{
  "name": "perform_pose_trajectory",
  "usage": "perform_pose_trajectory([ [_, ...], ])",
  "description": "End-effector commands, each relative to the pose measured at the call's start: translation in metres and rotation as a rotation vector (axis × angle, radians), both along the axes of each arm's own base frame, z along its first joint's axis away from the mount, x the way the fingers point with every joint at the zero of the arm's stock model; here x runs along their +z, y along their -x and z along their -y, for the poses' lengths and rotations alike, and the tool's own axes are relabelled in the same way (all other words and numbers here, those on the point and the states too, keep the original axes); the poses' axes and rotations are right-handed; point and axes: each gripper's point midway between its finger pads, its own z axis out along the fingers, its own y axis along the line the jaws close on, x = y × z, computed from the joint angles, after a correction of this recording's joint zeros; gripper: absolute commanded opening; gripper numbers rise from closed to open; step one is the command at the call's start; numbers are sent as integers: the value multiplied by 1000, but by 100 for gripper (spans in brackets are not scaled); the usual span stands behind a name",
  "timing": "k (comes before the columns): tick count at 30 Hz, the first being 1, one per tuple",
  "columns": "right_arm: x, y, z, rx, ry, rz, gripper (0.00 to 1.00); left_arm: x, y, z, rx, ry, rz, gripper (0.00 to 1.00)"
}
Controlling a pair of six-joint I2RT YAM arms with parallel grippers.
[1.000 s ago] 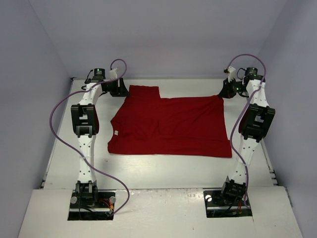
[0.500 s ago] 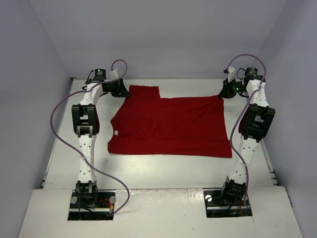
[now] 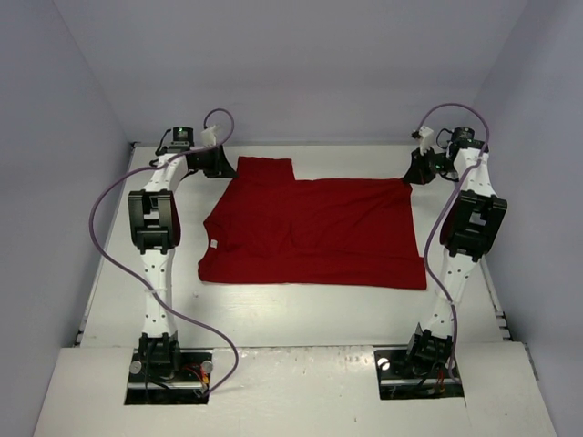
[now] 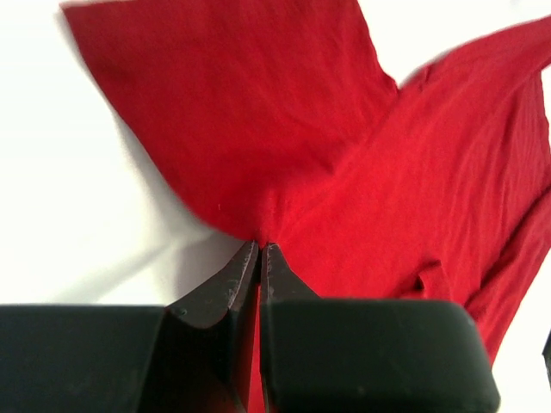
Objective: Fold and stack the t-shirts
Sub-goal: Grap the side of the flattened tshirt furthest away from the robot with both arms, then fold the other side of the tshirt into a rectangle
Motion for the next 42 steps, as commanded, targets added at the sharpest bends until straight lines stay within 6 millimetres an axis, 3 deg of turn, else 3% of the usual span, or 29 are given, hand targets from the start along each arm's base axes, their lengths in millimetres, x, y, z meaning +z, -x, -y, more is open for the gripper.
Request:
perform_pose_trajectory([
  [1,48,15,23,-7,45,86,0,117,2,-18,-32,-56,325,0],
  [5,51,33,35,8,90,92,0,123,26,-32,-73,-147,401,0],
  [8,50,49,36,36,120,85,0,104,51,-34,-107,-184,383,0],
  [10,49,60,35,74,152,86,0,106,65,-35,-134,-211,413,0],
  [17,29,102,33,161,227,12,0,54,113,-40,-196,-268,336,0],
  [24,-1,124,37,200,262,-86,0,19,139,-44,-247,-310,282,0],
  [30,-24,137,43,224,285,-157,0,2,160,-52,-290,-359,233,0],
  [36,-35,148,42,249,299,-193,0,-10,170,-59,-313,-399,205,0],
  [38,-39,152,43,259,312,-211,4,-13,171,-60,-319,-400,195,0],
  [40,-44,157,44,278,342,-239,33,-15,175,-60,-333,-395,167,24],
  [42,-43,160,44,284,356,-247,44,-14,176,-60,-337,-392,158,38],
])
